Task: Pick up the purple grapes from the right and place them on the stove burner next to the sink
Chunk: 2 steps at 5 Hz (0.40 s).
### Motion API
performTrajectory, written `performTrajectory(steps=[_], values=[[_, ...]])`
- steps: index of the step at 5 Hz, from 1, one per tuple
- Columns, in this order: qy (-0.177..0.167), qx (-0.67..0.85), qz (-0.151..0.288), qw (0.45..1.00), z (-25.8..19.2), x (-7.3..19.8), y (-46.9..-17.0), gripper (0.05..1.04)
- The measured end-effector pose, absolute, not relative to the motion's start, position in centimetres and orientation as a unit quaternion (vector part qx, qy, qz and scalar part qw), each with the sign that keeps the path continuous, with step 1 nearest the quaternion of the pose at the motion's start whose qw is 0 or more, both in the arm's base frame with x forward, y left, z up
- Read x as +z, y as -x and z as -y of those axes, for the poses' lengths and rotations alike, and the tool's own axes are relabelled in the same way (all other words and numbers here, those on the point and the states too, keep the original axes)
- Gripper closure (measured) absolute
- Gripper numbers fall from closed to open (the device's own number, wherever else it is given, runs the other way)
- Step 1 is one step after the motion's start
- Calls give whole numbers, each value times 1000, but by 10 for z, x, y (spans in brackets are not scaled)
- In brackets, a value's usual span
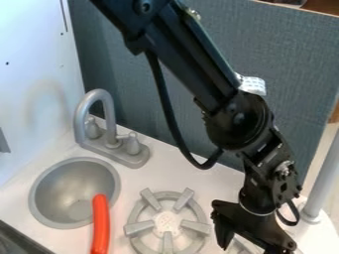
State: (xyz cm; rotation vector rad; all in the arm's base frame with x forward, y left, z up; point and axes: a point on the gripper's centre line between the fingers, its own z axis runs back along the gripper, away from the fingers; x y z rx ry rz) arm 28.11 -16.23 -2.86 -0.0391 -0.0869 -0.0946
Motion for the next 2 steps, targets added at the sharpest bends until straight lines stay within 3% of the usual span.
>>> performTrajectory(steps=[1, 2], values=[[8, -47, 22, 999, 156, -42, -272, 75], [15, -72, 34, 997, 159, -41, -275, 75]])
